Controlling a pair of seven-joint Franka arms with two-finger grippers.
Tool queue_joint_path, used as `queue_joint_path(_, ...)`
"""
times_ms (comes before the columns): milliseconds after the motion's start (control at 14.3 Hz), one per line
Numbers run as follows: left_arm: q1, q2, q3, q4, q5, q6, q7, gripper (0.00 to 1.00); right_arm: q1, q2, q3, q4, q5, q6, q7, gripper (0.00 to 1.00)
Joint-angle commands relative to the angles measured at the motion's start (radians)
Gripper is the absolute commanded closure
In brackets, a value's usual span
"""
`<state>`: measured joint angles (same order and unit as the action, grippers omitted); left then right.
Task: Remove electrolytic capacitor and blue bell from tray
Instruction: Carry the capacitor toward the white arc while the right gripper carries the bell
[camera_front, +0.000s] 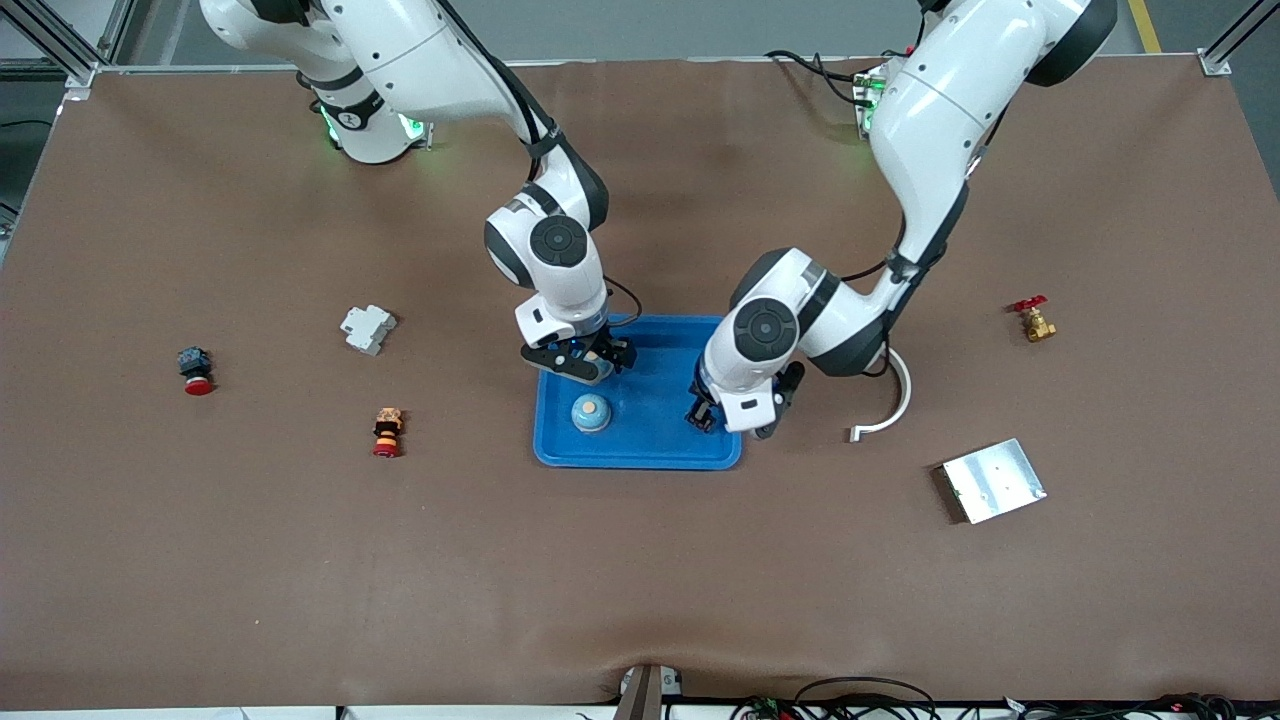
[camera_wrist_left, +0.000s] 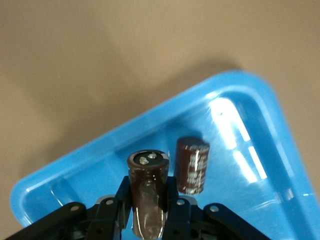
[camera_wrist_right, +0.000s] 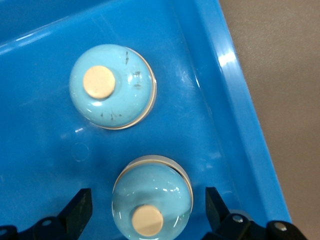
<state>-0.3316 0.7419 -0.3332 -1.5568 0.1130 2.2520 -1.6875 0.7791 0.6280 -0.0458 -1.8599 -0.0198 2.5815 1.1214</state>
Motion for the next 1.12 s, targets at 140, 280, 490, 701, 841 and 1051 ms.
queue_joint_path(140, 0.06, -0.082, -0.01, -0.045, 0.014, -0.138, 0.182, 0.94, 0.008, 0.009, -0.005, 0.022, -0.02, -0.003, 0.028, 0.24)
queue_joint_path(280, 0.104, -0.133, -0.012, -0.087, 0.011, -0.167, 0.317, 0.94, 0.008, 0.007, -0.005, 0.028, -0.02, -0.006, 0.028, 0.86)
queue_joint_path(490, 0.153, -0.202, -0.012, -0.159, 0.01, -0.167, 0.516, 0.95, 0.006, -0.001, -0.005, 0.034, -0.017, -0.023, 0.031, 1.0)
queue_joint_path(701, 0.2, -0.242, -0.01, -0.216, 0.011, -0.161, 0.687, 0.95, 0.002, -0.03, -0.003, 0.05, -0.017, -0.085, 0.028, 1.0)
queue_joint_path(841, 0.239, -0.272, -0.01, -0.256, 0.017, -0.155, 0.78, 0.96, -0.006, -0.065, -0.003, 0.076, -0.017, -0.179, 0.015, 1.0)
queue_joint_path(1051, 0.313, -0.309, -0.01, -0.31, 0.019, -0.147, 0.963, 0.96, -0.044, -0.112, -0.005, 0.09, -0.017, -0.291, -0.067, 1.0)
